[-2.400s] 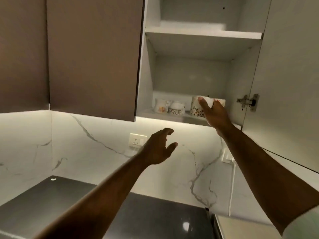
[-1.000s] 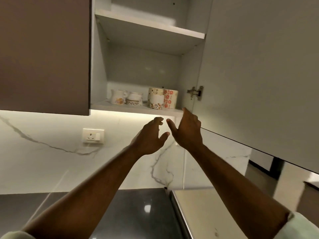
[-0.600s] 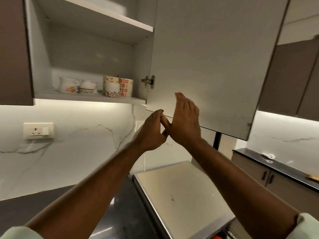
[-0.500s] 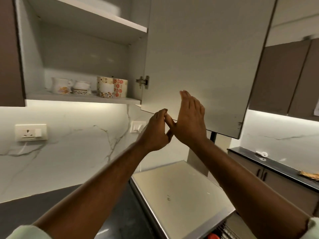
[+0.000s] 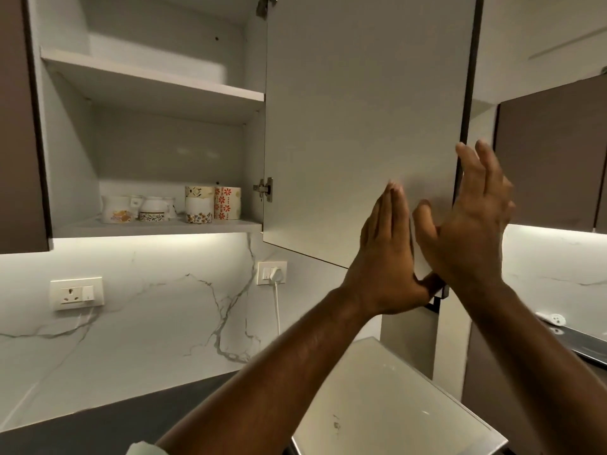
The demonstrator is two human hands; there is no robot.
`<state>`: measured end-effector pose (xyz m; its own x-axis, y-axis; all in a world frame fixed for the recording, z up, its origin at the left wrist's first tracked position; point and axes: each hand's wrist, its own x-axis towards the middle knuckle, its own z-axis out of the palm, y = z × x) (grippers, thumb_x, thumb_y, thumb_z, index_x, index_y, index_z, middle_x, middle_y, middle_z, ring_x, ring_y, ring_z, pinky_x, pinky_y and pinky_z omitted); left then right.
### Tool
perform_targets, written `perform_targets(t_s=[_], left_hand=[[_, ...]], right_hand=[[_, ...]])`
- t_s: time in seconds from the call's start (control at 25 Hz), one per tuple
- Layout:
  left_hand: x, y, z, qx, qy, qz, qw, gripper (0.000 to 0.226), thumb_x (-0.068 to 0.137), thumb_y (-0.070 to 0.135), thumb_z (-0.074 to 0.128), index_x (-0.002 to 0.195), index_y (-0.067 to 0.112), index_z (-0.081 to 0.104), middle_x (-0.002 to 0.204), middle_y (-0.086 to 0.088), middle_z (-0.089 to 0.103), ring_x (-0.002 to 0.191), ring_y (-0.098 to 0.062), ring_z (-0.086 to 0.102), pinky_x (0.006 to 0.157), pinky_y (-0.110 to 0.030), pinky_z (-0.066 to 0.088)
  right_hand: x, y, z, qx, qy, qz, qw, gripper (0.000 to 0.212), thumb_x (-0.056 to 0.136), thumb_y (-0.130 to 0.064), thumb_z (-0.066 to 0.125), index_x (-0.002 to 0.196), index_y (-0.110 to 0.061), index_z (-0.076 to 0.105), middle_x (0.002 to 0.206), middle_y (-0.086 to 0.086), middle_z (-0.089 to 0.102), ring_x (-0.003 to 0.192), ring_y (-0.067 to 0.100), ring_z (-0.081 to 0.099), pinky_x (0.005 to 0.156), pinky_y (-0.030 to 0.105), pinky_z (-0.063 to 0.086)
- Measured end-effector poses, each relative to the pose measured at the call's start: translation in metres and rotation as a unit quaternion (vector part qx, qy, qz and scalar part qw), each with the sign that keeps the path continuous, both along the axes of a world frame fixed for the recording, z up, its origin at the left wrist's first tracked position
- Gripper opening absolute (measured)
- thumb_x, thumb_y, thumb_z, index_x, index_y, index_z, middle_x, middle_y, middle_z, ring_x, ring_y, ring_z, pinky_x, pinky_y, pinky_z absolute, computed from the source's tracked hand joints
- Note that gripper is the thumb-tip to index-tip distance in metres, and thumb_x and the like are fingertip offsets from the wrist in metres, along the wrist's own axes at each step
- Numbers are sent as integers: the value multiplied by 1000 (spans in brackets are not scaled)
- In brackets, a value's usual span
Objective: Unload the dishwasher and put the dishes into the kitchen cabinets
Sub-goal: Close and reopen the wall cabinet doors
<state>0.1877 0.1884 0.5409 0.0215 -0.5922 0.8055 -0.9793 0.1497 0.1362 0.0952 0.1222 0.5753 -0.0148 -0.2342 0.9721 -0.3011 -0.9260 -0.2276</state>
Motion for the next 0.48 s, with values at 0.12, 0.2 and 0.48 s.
perform_targets(t_s=[0.12,0.2,0.48], left_hand=[[-18,-18,1,-47,-25,35,998,128,74,44,74,148,5,-24,158,-11,-28,145,-20,-27,122,-38,-4],[-22,-26,-4,-49,-1,47,998,124,76,42,69,148,3,-24,157,-11,-29,145,-20,-29,122,-40,-3],[-46,-38,-18,-2,93,95,991,130,73,28,75,146,9,-30,151,-2,-42,140,-19,-38,120,-50,-7]], right_hand=[[-10,-23,6,69,-20,212,975,73,93,-24,59,154,-22,19,158,-1,28,139,11,34,112,40,37],[-13,-29,12,134,4,319,938,74,97,-21,58,155,-24,13,155,-9,31,131,-3,37,108,28,38],[-9,-38,19,221,69,468,853,49,99,-16,52,146,-21,37,112,-16,56,103,-2,56,77,7,48]])
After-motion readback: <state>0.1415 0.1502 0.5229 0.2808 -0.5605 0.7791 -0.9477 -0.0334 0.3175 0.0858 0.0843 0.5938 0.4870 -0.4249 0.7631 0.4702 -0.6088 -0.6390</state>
